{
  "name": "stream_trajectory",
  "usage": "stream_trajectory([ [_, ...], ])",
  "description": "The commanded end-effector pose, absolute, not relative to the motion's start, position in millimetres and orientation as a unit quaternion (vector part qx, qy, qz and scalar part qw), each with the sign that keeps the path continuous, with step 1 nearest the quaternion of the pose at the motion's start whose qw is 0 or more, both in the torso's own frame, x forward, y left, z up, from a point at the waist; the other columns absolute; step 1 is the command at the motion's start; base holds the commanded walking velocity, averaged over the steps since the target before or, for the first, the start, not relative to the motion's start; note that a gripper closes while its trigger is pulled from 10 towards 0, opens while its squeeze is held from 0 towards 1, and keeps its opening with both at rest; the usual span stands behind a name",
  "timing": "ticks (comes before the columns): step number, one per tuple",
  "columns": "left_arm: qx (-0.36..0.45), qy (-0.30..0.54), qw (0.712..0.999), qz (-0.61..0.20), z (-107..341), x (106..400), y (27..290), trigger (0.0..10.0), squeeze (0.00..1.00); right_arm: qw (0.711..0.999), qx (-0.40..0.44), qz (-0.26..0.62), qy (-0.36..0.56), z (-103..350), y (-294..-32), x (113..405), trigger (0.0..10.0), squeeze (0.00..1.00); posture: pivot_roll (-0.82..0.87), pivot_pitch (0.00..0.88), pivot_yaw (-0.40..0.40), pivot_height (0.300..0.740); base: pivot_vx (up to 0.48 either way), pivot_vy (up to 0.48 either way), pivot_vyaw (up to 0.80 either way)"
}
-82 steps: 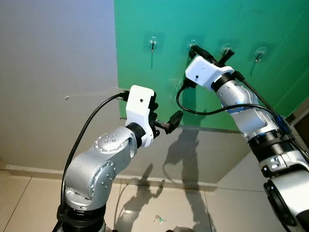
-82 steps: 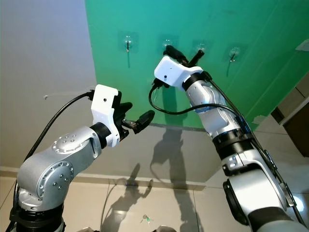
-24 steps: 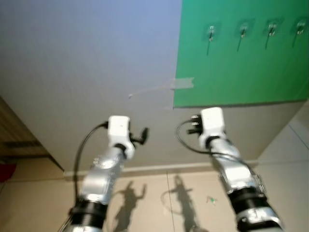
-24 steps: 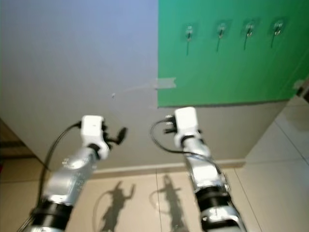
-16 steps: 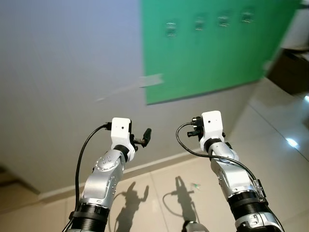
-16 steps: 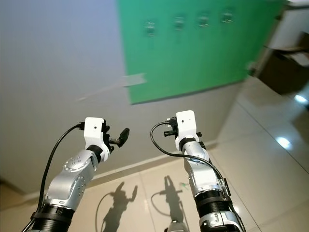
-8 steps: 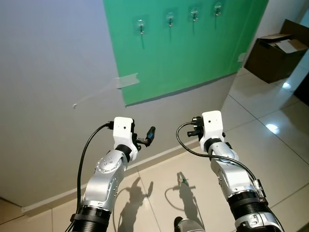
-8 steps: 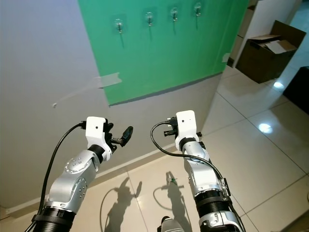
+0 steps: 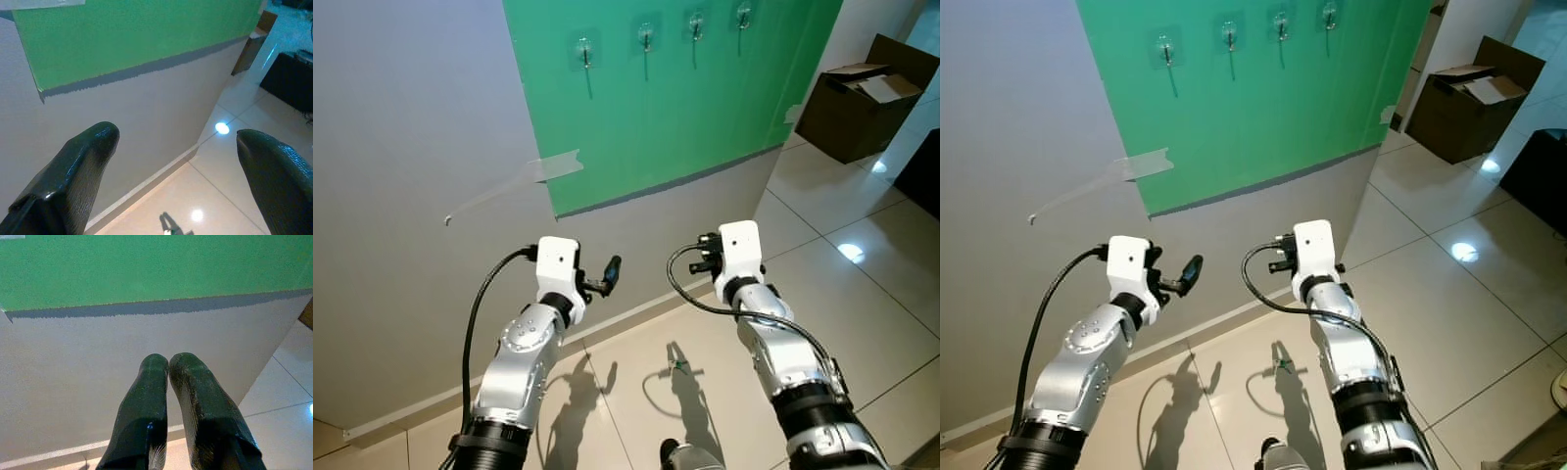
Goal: Hang keys on a hook
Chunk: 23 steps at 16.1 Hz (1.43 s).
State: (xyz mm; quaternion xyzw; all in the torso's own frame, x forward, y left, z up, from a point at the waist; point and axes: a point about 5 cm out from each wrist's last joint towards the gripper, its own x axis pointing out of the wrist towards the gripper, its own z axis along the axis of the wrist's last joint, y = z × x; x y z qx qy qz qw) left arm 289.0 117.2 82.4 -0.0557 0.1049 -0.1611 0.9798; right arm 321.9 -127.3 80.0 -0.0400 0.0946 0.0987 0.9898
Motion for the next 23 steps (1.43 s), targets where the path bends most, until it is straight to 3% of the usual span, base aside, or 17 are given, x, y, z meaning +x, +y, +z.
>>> stream_trajectory([
  [1,-0.054,0.1,0.98,-0.161,84.1,291.3,118.2,10.0,0.0,0.99,-0.038,0.101,0.09,82.1,-125.9,324.0,10.0,0.0,-0.12,0.0,0.034,0.74,0.0,0.0,-0.56],
  [7,-0.038,0.112,0.98,-0.161,82.1,293.3,117.2,10.0,0.0,0.989,-0.068,0.084,0.101,77.8,-131.9,325.3,10.0,0.0,-0.13,0.0,0.046,0.74,0.0,0.0,-0.39],
  [9,-0.072,0.126,0.976,-0.161,79.7,293.3,117.5,10.0,0.0,0.99,-0.063,0.081,0.101,76.6,-133.2,325.1,10.0,0.0,-0.13,0.0,0.047,0.74,0.0,0.0,0.0],
  [14,-0.076,0.127,0.973,-0.176,82.1,292.9,114.4,10.0,0.0,0.989,-0.071,0.088,0.097,77.6,-130.3,325.8,10.0,0.0,-0.13,0.0,0.046,0.74,0.0,0.48,0.0],
  [16,-0.058,0.129,0.974,-0.179,81.7,294.0,112.5,10.0,0.0,0.988,-0.081,0.08,0.104,75.8,-132.6,325.2,10.0,0.0,-0.14,0.0,0.054,0.74,0.0,0.0,0.0],
  [23,-0.045,0.135,0.973,-0.183,80.9,296.6,111.7,10.0,0.0,0.991,-0.062,0.069,0.1,75.1,-135.4,322.0,10.0,0.0,-0.15,0.0,0.072,0.74,0.0,0.0,-0.58],
])
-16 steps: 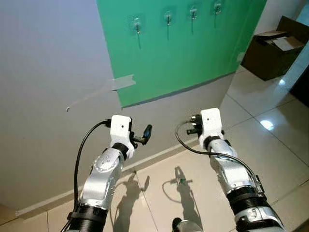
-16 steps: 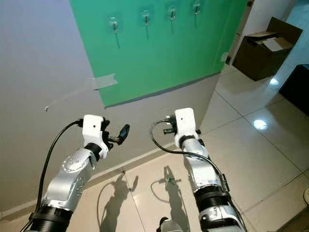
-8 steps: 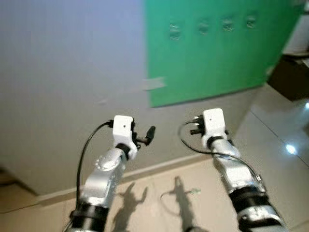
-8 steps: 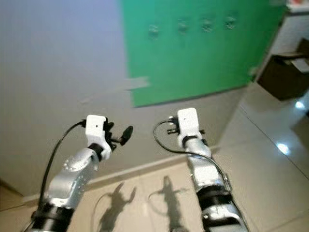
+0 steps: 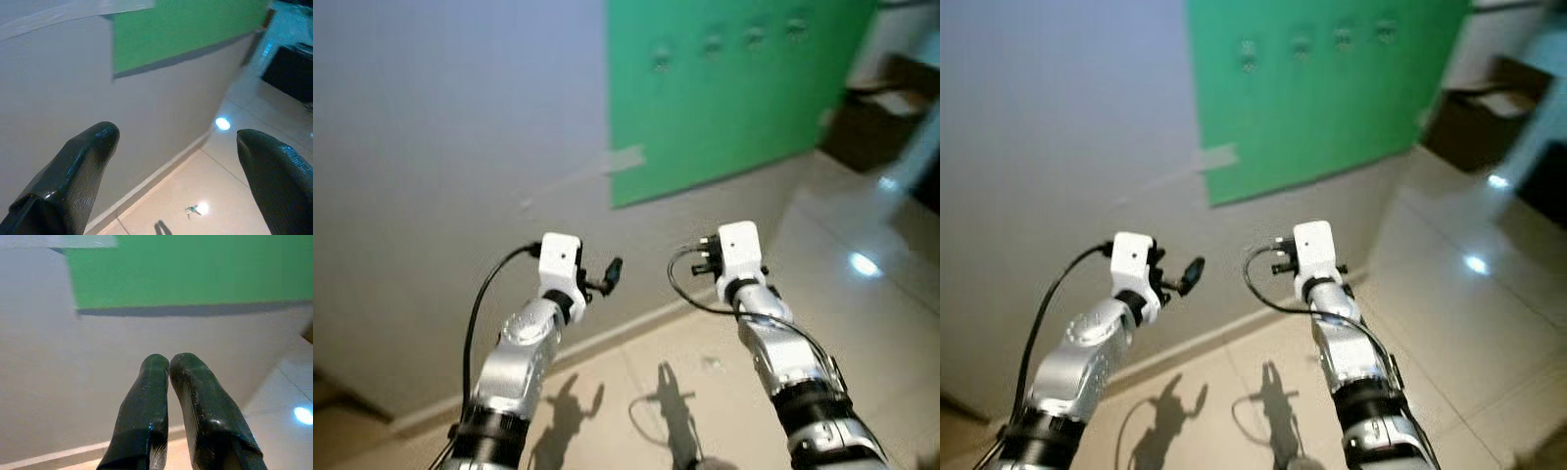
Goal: Hang keys on a hook
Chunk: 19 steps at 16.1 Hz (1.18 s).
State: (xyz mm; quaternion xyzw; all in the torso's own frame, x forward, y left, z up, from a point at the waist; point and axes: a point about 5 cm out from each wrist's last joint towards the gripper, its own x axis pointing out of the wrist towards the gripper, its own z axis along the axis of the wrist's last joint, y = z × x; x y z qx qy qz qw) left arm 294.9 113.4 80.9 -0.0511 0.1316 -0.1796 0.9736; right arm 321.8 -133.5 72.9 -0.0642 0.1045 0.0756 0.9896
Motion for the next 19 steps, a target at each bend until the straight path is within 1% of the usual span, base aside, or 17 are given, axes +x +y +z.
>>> stream_trajectory([
  [1,-0.043,0.135,0.972,-0.185,80.7,296.6,111.6,10.0,0.0,0.991,-0.063,0.069,0.101,75.1,-135.7,321.9,10.0,0.0,-0.15,0.0,0.072,0.74,0.0,0.0,-0.6],
  [3,-0.045,0.133,0.973,-0.183,80.7,296.6,112.5,10.0,0.0,0.991,-0.06,0.067,0.101,75.1,-137.2,321.3,10.0,0.0,-0.16,0.0,0.071,0.74,0.0,0.0,-0.62],
  [6,-0.026,0.121,0.975,-0.184,82.2,297.3,114.6,10.0,0.0,0.991,-0.061,0.064,0.102,75.0,-137.7,321.0,10.0,0.0,-0.16,0.0,0.072,0.74,0.0,0.0,-0.62],
  [8,-0.042,0.121,0.974,-0.188,83.2,298.2,115.1,10.0,0.0,0.991,-0.06,0.064,0.101,75.1,-138.1,320.7,10.0,0.0,-0.16,0.0,0.073,0.74,0.0,0.0,-0.63],
  [12,-0.031,0.11,0.973,-0.202,86.4,299.2,113.5,10.0,0.0,0.992,-0.055,0.063,0.099,75.0,-138.3,318.8,10.0,0.0,-0.16,0.0,0.075,0.74,0.0,0.0,-0.63],
  [15,-0.018,0.101,0.969,-0.224,88.0,298.2,109.1,10.0,0.0,0.992,-0.052,0.062,0.099,74.5,-138.7,317.7,10.0,0.0,-0.17,0.0,0.086,0.74,0.0,-0.48,-0.63],
  [19,-0.021,0.09,0.965,-0.243,91.0,296.8,105.8,10.0,0.0,0.992,-0.052,0.059,0.1,73.7,-140.0,317.1,10.0,0.0,-0.17,0.0,0.09,0.74,0.0,-0.48,-0.63],
])
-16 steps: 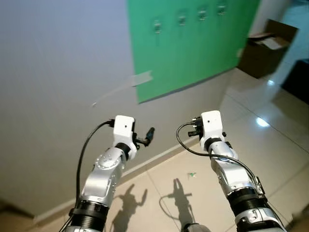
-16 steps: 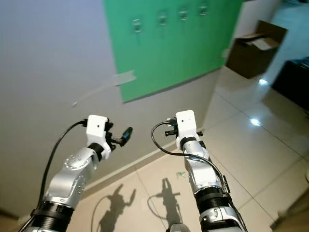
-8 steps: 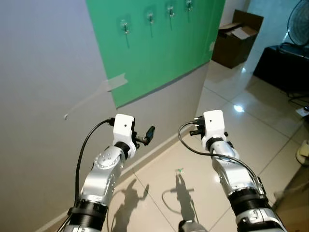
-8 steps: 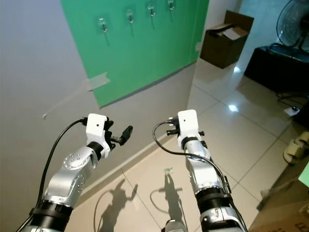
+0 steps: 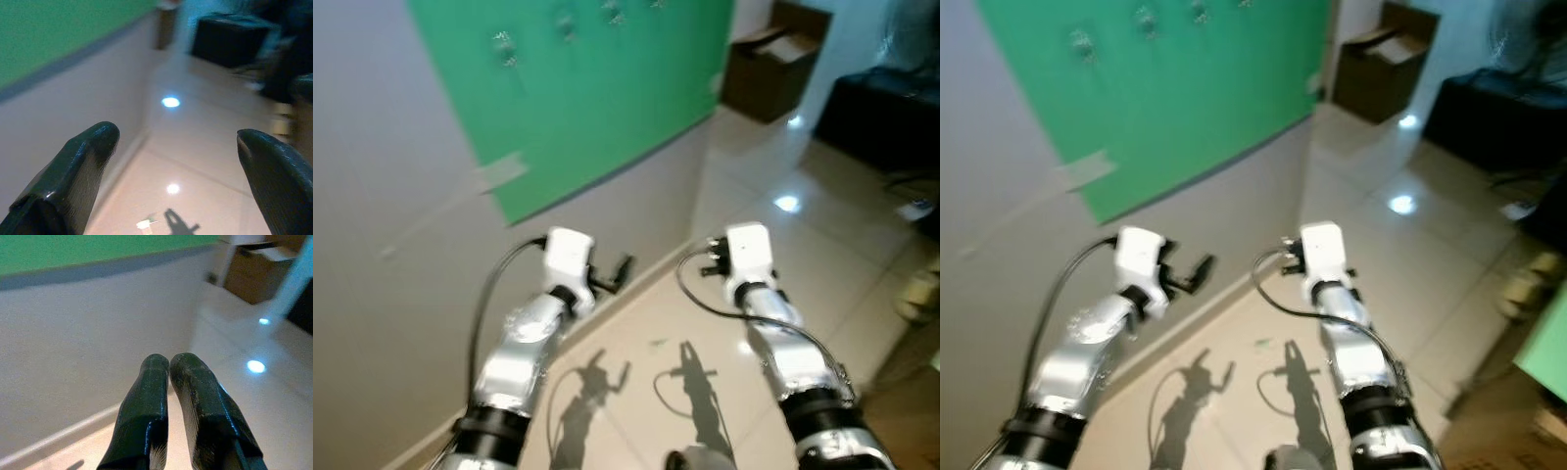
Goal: Hang keys on a hook
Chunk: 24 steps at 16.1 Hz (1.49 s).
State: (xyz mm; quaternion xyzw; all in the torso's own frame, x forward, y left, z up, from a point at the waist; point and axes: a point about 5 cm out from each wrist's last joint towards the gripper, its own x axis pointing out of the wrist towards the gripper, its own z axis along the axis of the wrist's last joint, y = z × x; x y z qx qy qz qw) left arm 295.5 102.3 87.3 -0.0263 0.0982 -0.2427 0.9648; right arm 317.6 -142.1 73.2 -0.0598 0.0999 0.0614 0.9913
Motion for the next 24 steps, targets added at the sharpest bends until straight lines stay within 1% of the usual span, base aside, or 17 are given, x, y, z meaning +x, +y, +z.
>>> stream_trajectory([
  [1,-0.023,0.086,0.964,-0.251,92.3,296.1,104.5,10.0,0.0,0.992,-0.053,0.057,0.101,73.5,-140.3,316.9,10.0,0.0,-0.18,0.0,0.093,0.74,0.0,-0.48,-0.63],
  [2,-0.026,0.081,0.96,-0.265,94.0,295.2,102.5,10.0,0.0,0.992,-0.053,0.056,0.101,73.4,-140.7,316.8,10.0,0.0,-0.18,0.0,0.093,0.74,0.0,-0.48,-0.63],
  [7,-0.016,0.068,0.958,-0.278,96.6,296.0,99.5,10.0,0.0,0.992,-0.055,0.051,0.102,73.1,-142.0,316.6,10.0,0.0,-0.19,0.0,0.102,0.74,0.0,-0.48,-0.63],
  [9,-0.006,0.063,0.963,-0.262,97.9,301.0,102.5,10.0,0.0,0.992,-0.055,0.05,0.102,73.2,-141.5,315.9,10.0,0.0,-0.19,0.0,0.104,0.74,0.0,-0.476,-0.63],
  [12,0.0,0.066,0.961,-0.268,96.4,299.5,100.3,10.0,0.0,0.992,-0.055,0.051,0.101,72.8,-141.3,314.6,10.0,0.0,-0.2,0.0,0.111,0.74,0.0,-0.472,-0.63],
  [15,0.018,0.087,0.966,-0.241,89.8,301.9,102.9,10.0,0.0,0.993,-0.055,0.043,0.1,72.9,-144.2,314.3,10.0,0.0,-0.2,0.0,0.11,0.74,0.0,0.0,-0.57],
  [16,0.024,0.111,0.967,-0.23,82.9,303.1,104.4,10.0,0.0,0.992,-0.072,0.045,0.097,74.1,-143.9,313.9,10.0,0.0,-0.2,0.0,0.108,0.736,0.0,0.0,0.0],
  [21,0.021,0.112,0.967,-0.229,82.5,302.8,103.9,10.0,0.0,0.991,-0.079,0.044,0.096,74.5,-143.9,314.1,10.0,0.0,-0.2,0.0,0.105,0.736,0.0,0.0,0.0],
  [24,0.019,0.106,0.966,-0.235,85.0,299.7,103.3,10.0,0.0,0.988,-0.095,0.044,0.117,69.3,-138.7,313.8,10.0,0.0,-0.19,0.0,0.101,0.736,0.48,0.0,0.0],
])
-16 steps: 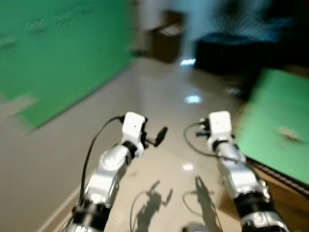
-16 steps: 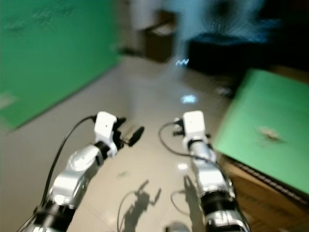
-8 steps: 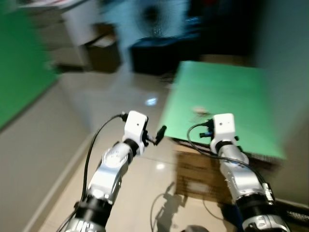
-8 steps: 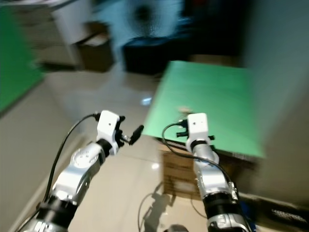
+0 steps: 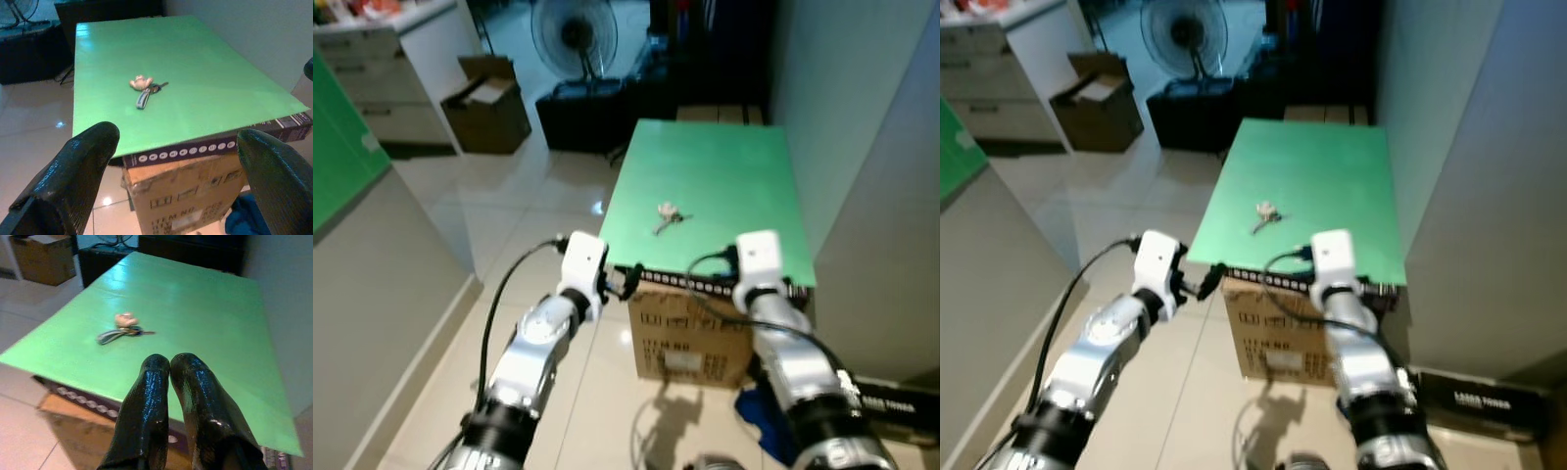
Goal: Hang keys on a hook
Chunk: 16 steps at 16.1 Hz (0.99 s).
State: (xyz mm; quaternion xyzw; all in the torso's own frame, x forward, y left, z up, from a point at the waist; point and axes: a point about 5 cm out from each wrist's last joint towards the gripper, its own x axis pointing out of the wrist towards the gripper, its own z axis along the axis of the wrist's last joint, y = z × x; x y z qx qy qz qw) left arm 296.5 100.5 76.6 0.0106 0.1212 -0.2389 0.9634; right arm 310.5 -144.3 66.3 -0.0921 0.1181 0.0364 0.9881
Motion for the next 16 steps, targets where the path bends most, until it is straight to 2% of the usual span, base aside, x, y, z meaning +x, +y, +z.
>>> stream_trajectory([
  [1,0.018,0.106,0.966,-0.235,85.5,300.1,103.4,10.0,0.0,0.988,-0.086,0.044,0.12,68.2,-139.2,313.3,10.0,1.0,-0.19,0.0,0.101,0.736,0.48,0.0,0.0],
  [12,0.027,0.109,0.962,-0.25,86.4,303.3,98.3,10.0,0.0,0.987,-0.111,0.039,0.113,70.4,-141.0,311.9,10.0,1.0,-0.21,0.0,0.118,0.736,0.468,-0.029,0.0],
  [13,0.03,0.108,0.961,-0.252,85.8,302.6,97.6,10.0,0.0,0.986,-0.118,0.031,0.115,69.9,-141.9,312.2,10.0,0.0,-0.21,0.0,0.121,0.736,0.0,-0.454,0.0],
  [16,0.023,0.105,0.962,-0.252,87.7,303.1,96.9,10.0,0.0,0.987,-0.113,0.017,0.116,71.7,-147.5,313.8,10.0,0.0,-0.21,0.0,0.123,0.736,0.0,-0.133,0.0],
])
